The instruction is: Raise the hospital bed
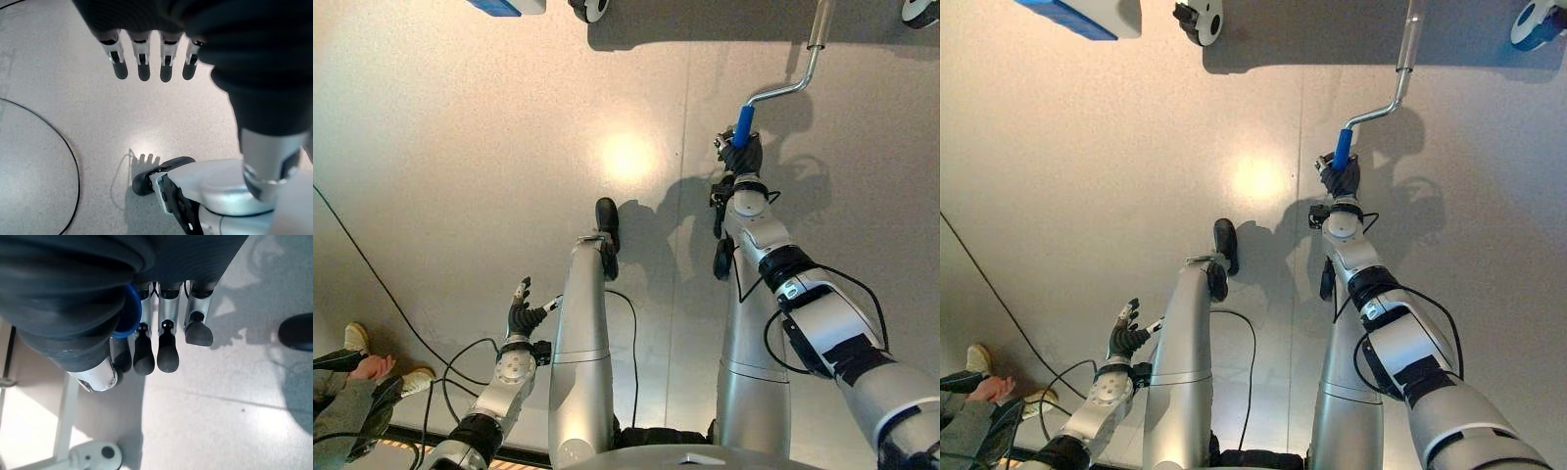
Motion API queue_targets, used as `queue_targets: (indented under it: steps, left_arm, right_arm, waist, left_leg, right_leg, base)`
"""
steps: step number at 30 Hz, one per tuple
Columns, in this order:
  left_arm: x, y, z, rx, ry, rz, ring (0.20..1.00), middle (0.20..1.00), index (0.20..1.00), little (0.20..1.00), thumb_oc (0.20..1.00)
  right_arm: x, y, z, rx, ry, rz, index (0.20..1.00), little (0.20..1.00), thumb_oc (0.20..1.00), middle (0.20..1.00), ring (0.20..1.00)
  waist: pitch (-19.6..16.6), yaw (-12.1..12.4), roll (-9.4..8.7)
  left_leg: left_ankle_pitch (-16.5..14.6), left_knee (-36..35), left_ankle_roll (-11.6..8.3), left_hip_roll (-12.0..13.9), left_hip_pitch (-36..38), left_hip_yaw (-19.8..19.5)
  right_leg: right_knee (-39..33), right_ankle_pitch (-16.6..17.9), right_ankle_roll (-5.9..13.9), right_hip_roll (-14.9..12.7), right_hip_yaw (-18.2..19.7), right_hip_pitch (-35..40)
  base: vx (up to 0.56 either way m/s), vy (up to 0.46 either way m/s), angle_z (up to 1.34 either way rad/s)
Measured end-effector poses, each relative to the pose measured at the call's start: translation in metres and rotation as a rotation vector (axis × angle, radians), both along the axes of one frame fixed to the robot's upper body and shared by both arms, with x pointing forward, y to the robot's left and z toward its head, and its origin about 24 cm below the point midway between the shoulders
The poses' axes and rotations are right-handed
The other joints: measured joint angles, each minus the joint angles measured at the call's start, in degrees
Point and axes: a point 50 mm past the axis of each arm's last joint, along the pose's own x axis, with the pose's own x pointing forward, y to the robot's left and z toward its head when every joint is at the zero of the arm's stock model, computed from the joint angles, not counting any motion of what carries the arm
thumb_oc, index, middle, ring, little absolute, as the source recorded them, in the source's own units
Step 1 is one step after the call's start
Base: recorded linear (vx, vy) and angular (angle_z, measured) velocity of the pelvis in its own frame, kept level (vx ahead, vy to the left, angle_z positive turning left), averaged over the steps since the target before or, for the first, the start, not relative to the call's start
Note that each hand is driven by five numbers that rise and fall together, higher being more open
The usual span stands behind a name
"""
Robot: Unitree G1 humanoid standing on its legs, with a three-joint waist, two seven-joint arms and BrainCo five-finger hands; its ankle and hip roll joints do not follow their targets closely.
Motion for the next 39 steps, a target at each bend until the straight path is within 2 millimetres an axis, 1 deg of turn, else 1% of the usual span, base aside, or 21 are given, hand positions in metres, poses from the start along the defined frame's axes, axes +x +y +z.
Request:
queue_targets:
  steps: [2, 4, 7, 10, 13, 15, 16, 17, 21, 22, 23, 24, 25, 26, 29, 31, 32, 35, 37, 39]
  left_arm:
    - [-0.002, 0.000, -0.004, -0.010, 0.015, 0.023, 1.000, 1.000, 1.000, 1.000, 1.000]
    - [-0.004, 0.001, -0.008, -0.009, 0.033, 0.033, 1.000, 1.000, 1.000, 1.000, 1.000]
    - [-0.005, 0.002, -0.010, -0.016, 0.041, 0.045, 1.000, 1.000, 1.000, 1.000, 1.000]
    - [-0.007, 0.000, -0.014, -0.022, 0.061, 0.051, 1.000, 1.000, 1.000, 1.000, 1.000]
    - [-0.012, -0.003, -0.022, -0.036, 0.101, 0.041, 1.000, 1.000, 1.000, 1.000, 1.000]
    - [-0.013, -0.002, -0.023, -0.037, 0.110, 0.031, 1.000, 1.000, 1.000, 1.000, 1.000]
    - [-0.013, -0.002, -0.023, -0.038, 0.111, 0.030, 1.000, 1.000, 1.000, 1.000, 1.000]
    - [-0.011, -0.003, -0.025, -0.038, 0.123, 0.015, 1.000, 1.000, 1.000, 1.000, 1.000]
    - [-0.015, -0.004, -0.030, -0.039, 0.152, 0.003, 1.000, 1.000, 1.000, 1.000, 1.000]
    - [-0.018, -0.006, -0.033, -0.054, 0.168, 0.002, 1.000, 1.000, 1.000, 1.000, 1.000]
    - [-0.019, -0.006, -0.035, -0.056, 0.178, 0.000, 1.000, 1.000, 1.000, 1.000, 1.000]
    - [-0.020, -0.009, -0.037, -0.069, 0.191, -0.010, 1.000, 1.000, 1.000, 1.000, 1.000]
    - [-0.022, -0.009, -0.038, -0.072, 0.198, -0.010, 1.000, 1.000, 1.000, 1.000, 1.000]
    - [-0.023, -0.010, -0.041, -0.078, 0.211, -0.016, 1.000, 1.000, 1.000, 1.000, 1.000]
    - [-0.024, -0.013, -0.042, -0.090, 0.216, -0.026, 1.000, 1.000, 1.000, 1.000, 1.000]
    - [-0.025, -0.015, -0.044, -0.097, 0.226, -0.036, 1.000, 1.000, 1.000, 1.000, 1.000]
    - [-0.025, -0.016, -0.044, -0.099, 0.227, -0.037, 1.000, 1.000, 1.000, 1.000, 1.000]
    - [-0.025, -0.015, -0.045, -0.104, 0.230, -0.040, 1.000, 1.000, 1.000, 1.000, 1.000]
    - [-0.026, -0.016, -0.046, -0.107, 0.236, -0.041, 1.000, 1.000, 1.000, 1.000, 1.000]
    - [-0.026, -0.016, -0.046, -0.109, 0.235, -0.044, 1.000, 1.000, 1.000, 1.000, 1.000]
  right_arm:
    - [-0.002, 0.005, 0.000, 0.003, -0.007, 0.038, 0.200, 0.200, 0.200, 0.200, 0.200]
    - [-0.005, 0.013, -0.003, 0.000, -0.005, 0.081, 0.200, 0.200, 0.200, 0.200, 0.200]
    - [-0.012, 0.022, -0.003, 0.024, -0.030, 0.155, 0.200, 0.200, 0.200, 0.200, 0.200]
    - [-0.021, 0.022, -0.005, 0.035, -0.045, 0.210, 0.200, 0.200, 0.200, 0.200, 0.200]
    - [-0.031, 0.015, -0.018, 0.073, -0.021, 0.226, 0.200, 0.200, 0.200, 0.200, 0.200]
    - [-0.035, 0.016, -0.017, 0.095, -0.030, 0.250, 0.200, 0.200, 0.200, 0.200, 0.200]
    - [-0.035, 0.018, -0.016, 0.097, -0.034, 0.263, 0.200, 0.200, 0.200, 0.200, 0.200]
    - [-0.038, 0.011, -0.019, 0.099, -0.028, 0.266, 0.200, 0.200, 0.200, 0.200, 0.200]
    - [-0.043, 0.004, -0.030, 0.123, 0.000, 0.262, 0.200, 0.200, 0.200, 0.200, 0.200]
    - [-0.048, -0.002, -0.035, 0.133, 0.009, 0.255, 0.200, 0.200, 0.200, 0.200, 0.200]
    - [-0.049, -0.004, -0.036, 0.131, 0.013, 0.255, 0.200, 0.200, 0.200, 0.200, 0.200]
    - [-0.053, -0.011, -0.040, 0.136, 0.017, 0.251, 0.200, 0.200, 0.200, 0.200, 0.200]
    - [-0.054, -0.013, -0.042, 0.137, 0.022, 0.252, 0.200, 0.200, 0.200, 0.200, 0.200]
    - [-0.057, -0.016, -0.046, 0.156, 0.031, 0.247, 0.200, 0.200, 0.200, 0.200, 0.200]
    - [-0.060, -0.019, -0.052, 0.179, 0.049, 0.245, 0.200, 0.200, 0.200, 0.200, 0.200]
    - [-0.065, -0.025, -0.060, 0.201, 0.069, 0.230, 0.200, 0.200, 0.200, 0.200, 0.200]
    - [-0.066, -0.026, -0.061, 0.202, 0.072, 0.228, 0.200, 0.200, 0.200, 0.200, 0.200]
    - [-0.070, -0.036, -0.064, 0.226, 0.065, 0.197, 0.200, 0.200, 0.200, 0.200, 0.200]
    - [-0.073, -0.045, -0.067, 0.247, 0.064, 0.159, 0.200, 0.200, 0.200, 0.200, 0.200]
    - [-0.074, -0.048, -0.068, 0.257, 0.065, 0.138, 0.200, 0.200, 0.200, 0.200, 0.200]
  waist:
    - [-0.02, -0.24, -0.01]
    - [-0.03, -0.99, -0.03]
    - [-0.02, -1.44, -0.08]
    - [0.04, -1.56, -0.11]
    - [0.03, -1.84, -0.18]
    - [0.04, -2.73, -0.24]
    - [0.15, -2.58, -0.25]
    - [0.18, -2.61, -0.30]
    - [0.25, -2.90, -0.42]
    - [0.27, -2.57, -0.44]
    - [0.26, -2.89, -0.47]
    - [0.31, -2.76, -0.49]
    - [0.31, -2.61, -0.49]
    - [0.37, -2.86, -0.59]
    - [0.43, -2.96, -0.65]
    - [0.58, -3.04, -0.80]
    - [0.61, -2.98, -0.84]
    - [0.72, -4.02, -1.04]
    - [0.73, -4.15, -1.05]
    - [0.73, -4.11, -1.05]
  left_leg:
    - [0.29, -1.66, 0.19, 0.12, 1.47, 0.40]
    - [0.56, -3.25, 0.41, 0.08, 3.17, 0.74]
    - [0.69, -5.37, 0.26, 0.21, 5.67, 1.61]
    - [0.86, -7.56, 0.20, 0.22, 8.83, 2.01]
    - [1.09, -11.23, 0.48, 0.21, 14.39, 2.46]
    - [2.29, -13.71, 0.30, 0.06, 15.78, 2.94]
    - [2.32, -14.37, 0.56, 0.01, 16.20, 3.00]
    - [3.05, -15.35, 0.25, -0.11, 17.33, 3.34]
    - [3.63, -19.19, 0.04, -0.15, 22.66, 3.48]
    - [4.16, -21.41, 0.39, -0.32, 25.04, 3.69]
    - [4.35, -22.14, 0.38, -0.36, 25.82, 3.64]
    - [5.02, -24.15, 0.27, -0.39, 27.57, 3.72]
    - [5.31, -25.04, 0.21, -0.43, 28.46, 3.74]
    - [6.05, -27.41, 0.14, -0.49, 30.63, 4.00]
    - [7.10, -30.35, -0.13, -0.56, 33.25, 4.53]
    - [7.89, -32.95, -0.29, -0.61, 36.30, 4.83]
    - [7.88, -33.34, -0.29, -0.61, 36.84, 4.90]
    - [7.96, -34.57, -0.21, -0.68, 38.82, 5.03]
    - [8.00, -35.08, -0.15, -0.76, 40.04, 5.16]
    - [8.48, -36.03, -0.07, -0.97, 41.09, 5.25]
  right_leg:
    - [-1.65, 0.46, 0.10, 0.05, -0.23, 1.41]
    - [-2.91, 0.64, 0.12, -0.05, -0.23, 2.98]
    - [-4.57, 0.70, 0.14, -0.03, 0.00, 4.98]
    - [-6.40, 0.81, 0.25, -0.05, 0.06, 7.80]
    - [-9.19, 0.72, 0.26, -0.12, -0.13, 12.96]
    - [-11.25, 1.63, 0.33, -0.13, -0.17, 14.25]
    - [-11.59, 1.53, 0.44, -0.15, -0.18, 14.64]
    - [-12.33, 2.41, 0.29, -0.25, 0.02, 15.43]
    - [-15.18, 2.33, 0.47, -0.26, -0.24, 20.26]
    - [-16.61, 2.33, 0.47, -0.41, -0.32, 22.28]
    - [-17.09, 2.29, 0.40, -0.42, -0.44, 23.05]
    - [-18.65, 2.57, 0.27, -0.44, -0.58, 24.58]
    - [-19.28, 2.66, 0.27, -0.47, -0.74, 25.39]
    - [-20.68, 3.08, 0.56, -0.54, -0.88, 27.08]
    - [-22.16, 3.41, 0.42, -0.60, -0.82, 28.93]
    - [-23.47, 3.77, 0.08, -0.62, -0.87, 31.30]
    - [-23.64, 3.76, 0.07, -0.62, -0.88, 31.71]
    - [-24.51, 3.71, 0.15, -0.68, -0.88, 33.42]
    - [-24.76, 3.66, 0.23, -0.78, -0.85, 34.48]
    - [-24.97, 3.63, 0.30, -0.88, -0.71, 35.13]
  base:
    - [-0.01, 0.003, -0.02]
    - [0.00, 0.000, 0.00]
    - [-0.01, -0.008, -0.03]
    - [-0.02, -0.038, -0.03]
    - [-0.04, -0.055, 0.01]
    - [-0.04, -0.047, 0.02]
    - [-0.08, -0.055, 0.00]
    - [-0.01, -0.055, -0.04]
    - [-0.01, -0.039, 0.00]
    - [-0.02, -0.050, 0.01]
    - [-0.03, -0.064, 0.02]
    - [0.00, 0.000, 0.00]
    - [-0.02, -0.033, 0.01]
    - [0.00, 0.000, 0.00]
    - [-0.01, -0.037, -0.03]
    - [0.00, -0.011, -0.02]
    - [0.00, -0.037, -0.05]
    - [0.00, -0.019, -0.02]
    - [0.00, 0.000, 0.00]
    - [0.00, -0.011, 0.02]
